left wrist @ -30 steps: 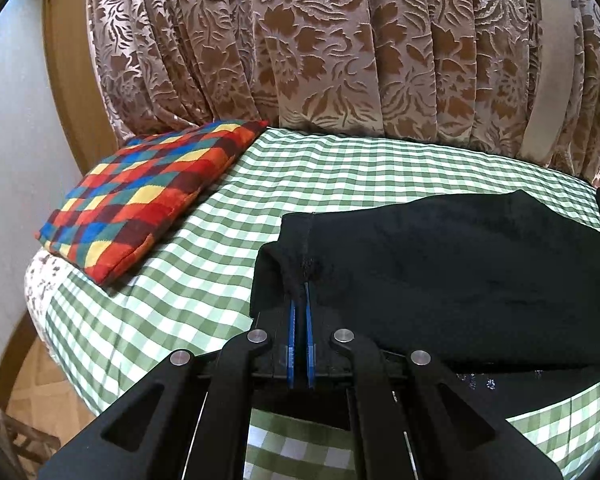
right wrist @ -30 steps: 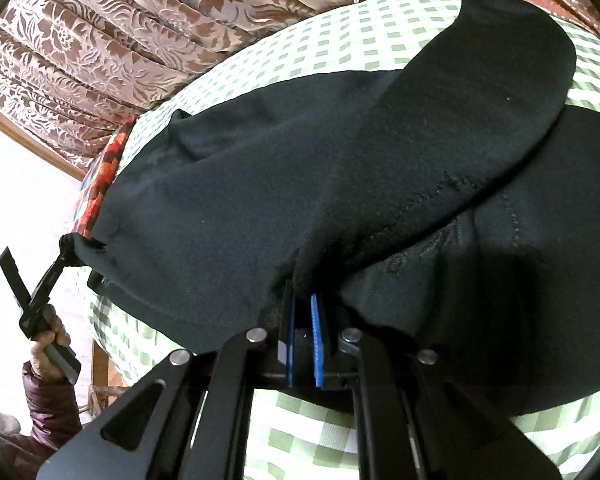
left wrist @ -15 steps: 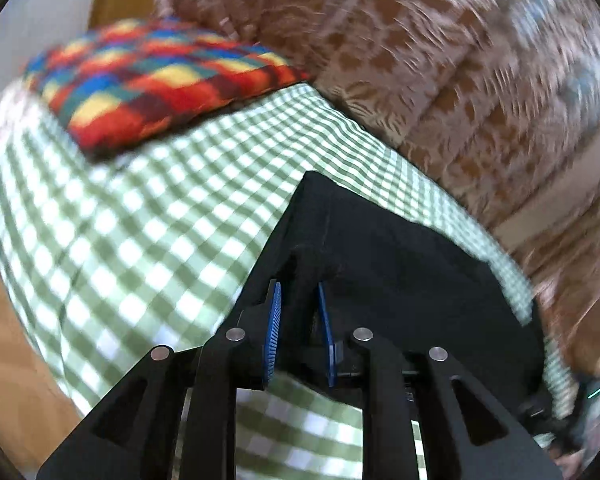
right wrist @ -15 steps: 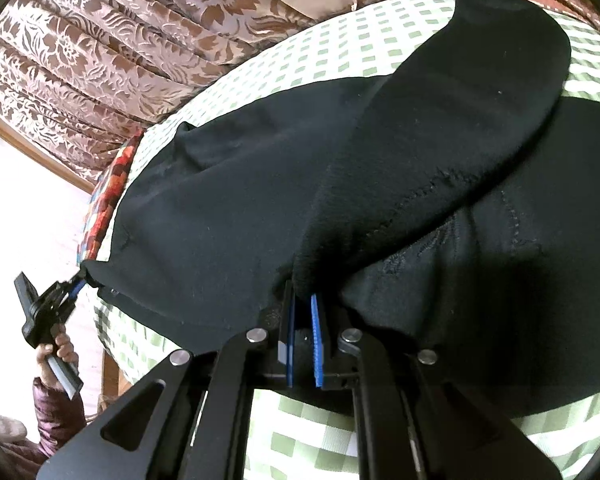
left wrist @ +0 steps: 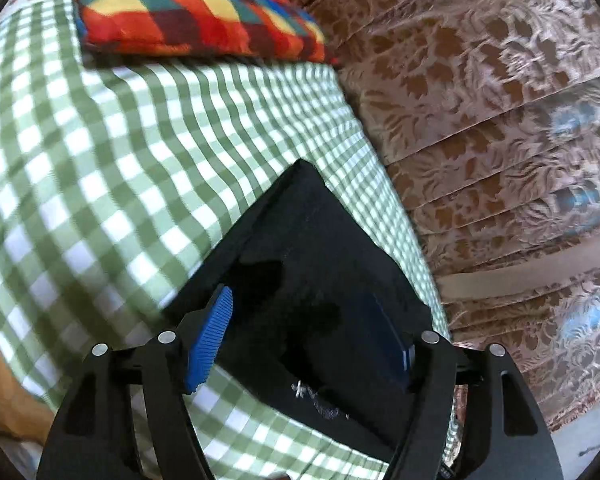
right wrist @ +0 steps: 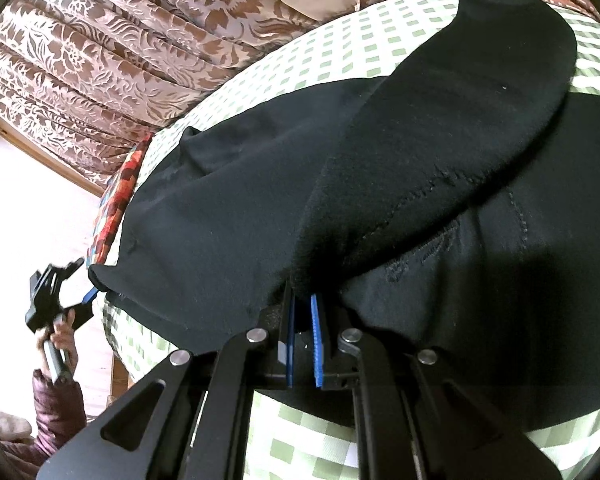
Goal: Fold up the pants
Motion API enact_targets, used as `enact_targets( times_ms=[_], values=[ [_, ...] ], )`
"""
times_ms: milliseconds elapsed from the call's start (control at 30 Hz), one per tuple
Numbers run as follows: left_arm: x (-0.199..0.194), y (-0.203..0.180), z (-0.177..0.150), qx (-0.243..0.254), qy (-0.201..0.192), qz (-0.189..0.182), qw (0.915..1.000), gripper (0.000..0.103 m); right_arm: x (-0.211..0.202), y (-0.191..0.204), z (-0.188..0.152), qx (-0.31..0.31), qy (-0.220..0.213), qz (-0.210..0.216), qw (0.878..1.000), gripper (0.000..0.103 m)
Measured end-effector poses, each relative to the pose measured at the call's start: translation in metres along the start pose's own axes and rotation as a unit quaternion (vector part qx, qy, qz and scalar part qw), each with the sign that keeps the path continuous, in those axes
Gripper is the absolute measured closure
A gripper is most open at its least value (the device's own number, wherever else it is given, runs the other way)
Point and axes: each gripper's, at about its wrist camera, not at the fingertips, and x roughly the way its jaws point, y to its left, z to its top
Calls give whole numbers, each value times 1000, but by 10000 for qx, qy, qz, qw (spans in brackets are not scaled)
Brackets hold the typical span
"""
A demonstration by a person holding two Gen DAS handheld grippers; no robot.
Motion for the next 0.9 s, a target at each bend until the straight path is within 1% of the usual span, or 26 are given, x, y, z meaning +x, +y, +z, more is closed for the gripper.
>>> enact_targets(
  times_ms=[33,67,100,133,167,233,267,300,333,367,433,467,500,533,567,600,667,700,733,767,833,900],
  values=[
    [7,-7,2,122,20,276,9995,46,-1,0,1,0,1,4,10000,97],
    [12,-12,3,259,100,366,9989,76,-1,0,1,23,3,18,10000,97],
    [22,-23,5,514,233,440,9974,90,-2,0,2,74,12,69,9999,97],
    [23,-28,8,605,166,404,9972,92,-3,0,4,92,11,116,9999,97],
    [24,-38,13,765,63,273,9967,94,-6,3,8,60,-15,152,9999,97],
    [17,-69,27,1192,-334,25,9923,95,-14,11,21,-45,-151,168,9997,97],
    [11,-83,35,1336,-520,-194,9895,95,-22,16,30,-76,-306,198,9993,98],
    [0,-101,45,1520,-849,-550,9832,95,-28,20,37,-94,-445,231,9987,98],
    [-9,-113,51,1677,-1106,-757,9767,95,-38,26,47,-143,-670,315,9972,98],
    [-20,-128,55,1894,-1365,-953,9677,95,-49,33,53,-238,-857,390,9953,98],
    [-27,-136,55,2131,-1503,-1083,9593,95,-62,45,55,-528,-1012,428,9925,97],
    [-28,-130,52,2232,-1533,-1094,9564,95,-65,49,50,-664,-998,419,9919,97],
    [-25,-120,49,2278,-1487,-1076,9562,95,-63,50,46,-740,-939,387,9921,97],
    [-19,-103,44,2267,-1388,-983,9590,95,-57,49,34,-851,-766,276,9930,97],
    [-11,-84,38,2205,-1237,-870,9636,95,-48,44,25,-866,-600,220,9942,97],
    [-1,-57,30,2057,-1009,-657,9712,95,-38,40,15,-832,-419,167,9955,97],
    [16,-8,12,1731,-606,-384,9823,95,-20,31,-2,-777,-166,19,9968,97],
    [21,9,4,1618,-491,-290,9852,95,-15,26,-9,-721,-83,-38,9974,97],
    [22,23,-3,1486,-411,-217,9878,95,-10,19,-16,-603,-27,-51,9982,97],
    [20,39,-11,1285,-354,-249,9908,93,-8,15,-19,-516,-18,-37,9987,98],
    [15,54,-16,1033,-331,-319,9936,91,-7,11,-21,-465,-32,-24,9989,98],
    [10,57,-22,1044,-361,-274,9935,87,-8,12,-21,-528,-25,-43,9986,98]
  ],
)
